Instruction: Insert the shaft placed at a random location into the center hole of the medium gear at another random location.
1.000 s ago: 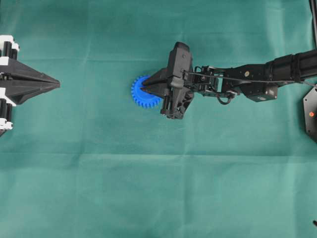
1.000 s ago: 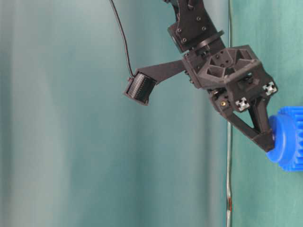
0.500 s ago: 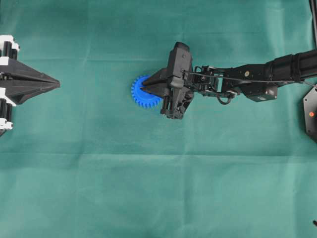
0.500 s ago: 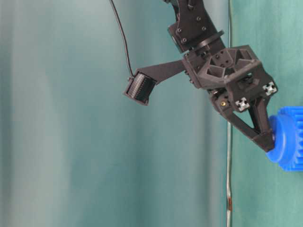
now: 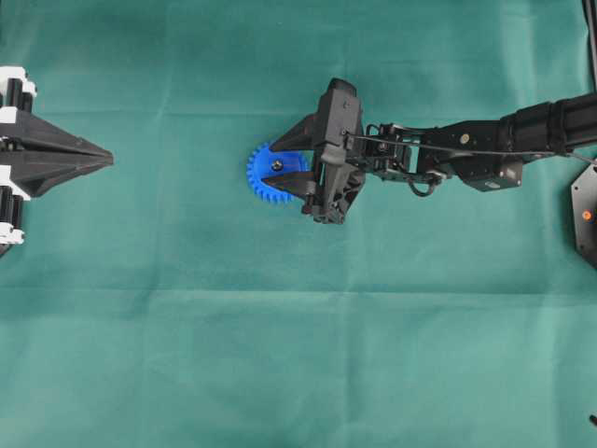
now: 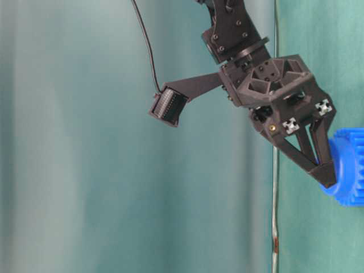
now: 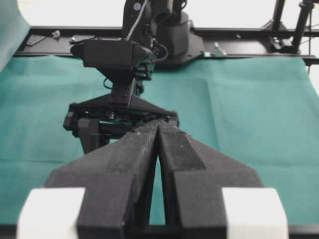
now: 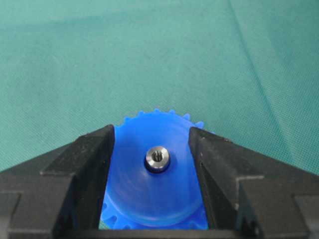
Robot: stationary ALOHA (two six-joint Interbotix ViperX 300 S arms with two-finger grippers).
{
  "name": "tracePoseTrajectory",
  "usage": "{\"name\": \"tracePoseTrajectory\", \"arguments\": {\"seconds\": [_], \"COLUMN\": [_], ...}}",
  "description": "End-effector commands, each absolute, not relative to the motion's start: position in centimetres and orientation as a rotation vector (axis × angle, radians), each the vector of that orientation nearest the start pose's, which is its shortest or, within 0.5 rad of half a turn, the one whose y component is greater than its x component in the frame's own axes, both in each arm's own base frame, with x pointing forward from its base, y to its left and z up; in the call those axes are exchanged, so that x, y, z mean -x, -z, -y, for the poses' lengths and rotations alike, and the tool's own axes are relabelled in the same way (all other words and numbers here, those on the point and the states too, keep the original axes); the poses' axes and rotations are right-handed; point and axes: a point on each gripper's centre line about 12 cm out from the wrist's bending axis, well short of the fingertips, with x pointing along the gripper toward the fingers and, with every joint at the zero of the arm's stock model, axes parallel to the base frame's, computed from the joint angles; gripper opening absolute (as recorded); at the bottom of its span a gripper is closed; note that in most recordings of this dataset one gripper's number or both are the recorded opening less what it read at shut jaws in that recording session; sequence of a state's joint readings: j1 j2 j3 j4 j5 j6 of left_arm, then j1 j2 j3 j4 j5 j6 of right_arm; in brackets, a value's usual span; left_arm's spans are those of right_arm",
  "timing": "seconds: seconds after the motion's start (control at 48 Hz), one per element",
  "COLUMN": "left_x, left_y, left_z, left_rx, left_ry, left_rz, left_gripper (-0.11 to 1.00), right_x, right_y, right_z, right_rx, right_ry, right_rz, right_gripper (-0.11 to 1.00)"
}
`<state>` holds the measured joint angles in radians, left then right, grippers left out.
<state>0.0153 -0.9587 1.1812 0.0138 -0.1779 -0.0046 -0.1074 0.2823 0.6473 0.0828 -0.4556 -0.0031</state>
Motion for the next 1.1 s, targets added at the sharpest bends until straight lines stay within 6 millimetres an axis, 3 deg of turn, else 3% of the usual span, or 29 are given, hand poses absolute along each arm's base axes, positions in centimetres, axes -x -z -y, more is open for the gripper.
{"name": "tracePoseTrajectory", "arguments": {"seconds": [0.0, 0.604, 1.084], "left_x": [-20.2, -20.2, -20.2], "left_y": [-28.5, -28.6, -28.6], "left_z": [-0.3, -0.3, -0.3], "left_rx": [-0.010, -0.010, -0.009], "left_ry": [-0.014, -0.014, -0.014], "left_rz": [-0.023, -0.020, -0.022], "left_gripper": [0.00, 0.00, 0.00], "right_x": [-42.9, -41.9, -41.1], "right_y": [-12.1, -18.7, -19.1], "right_z": [5.0, 4.8, 4.7], "right_rx": [-0.081, -0.070, -0.074], "right_ry": [0.156, 0.142, 0.139], "right_rz": [-0.420, -0.359, -0.382], "right_gripper": [0.66, 0.65, 0.65]}}
